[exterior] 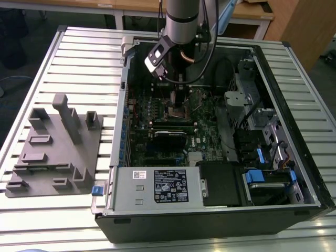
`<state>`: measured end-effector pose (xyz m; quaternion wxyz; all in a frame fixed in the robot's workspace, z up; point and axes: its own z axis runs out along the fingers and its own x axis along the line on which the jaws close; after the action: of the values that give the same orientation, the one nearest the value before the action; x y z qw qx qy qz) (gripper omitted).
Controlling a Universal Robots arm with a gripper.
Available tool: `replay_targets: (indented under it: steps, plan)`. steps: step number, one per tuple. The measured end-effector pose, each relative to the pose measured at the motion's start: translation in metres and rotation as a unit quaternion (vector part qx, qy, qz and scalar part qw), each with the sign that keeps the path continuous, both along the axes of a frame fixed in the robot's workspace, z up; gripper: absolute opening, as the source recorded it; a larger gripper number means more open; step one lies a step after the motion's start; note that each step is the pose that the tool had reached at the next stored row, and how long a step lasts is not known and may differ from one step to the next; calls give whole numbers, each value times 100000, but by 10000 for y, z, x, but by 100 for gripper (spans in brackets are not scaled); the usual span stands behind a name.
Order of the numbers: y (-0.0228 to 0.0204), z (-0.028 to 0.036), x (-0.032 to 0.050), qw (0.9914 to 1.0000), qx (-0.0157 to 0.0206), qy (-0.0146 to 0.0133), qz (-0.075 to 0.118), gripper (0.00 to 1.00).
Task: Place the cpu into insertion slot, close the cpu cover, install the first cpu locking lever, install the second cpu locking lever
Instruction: 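Place the cpu into insertion slot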
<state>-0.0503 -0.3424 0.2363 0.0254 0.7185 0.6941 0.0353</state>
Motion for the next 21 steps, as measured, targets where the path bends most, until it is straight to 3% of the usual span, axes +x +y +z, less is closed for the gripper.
replay_targets:
  steps: [10,17,21]
  plan:
    - [0,-34,-1,100000,136,-2,166,54]
    - [2,-50,-2,99984,148,-1,1799,54]
    - [2,-89,-2,99979,136,5,2057,54]
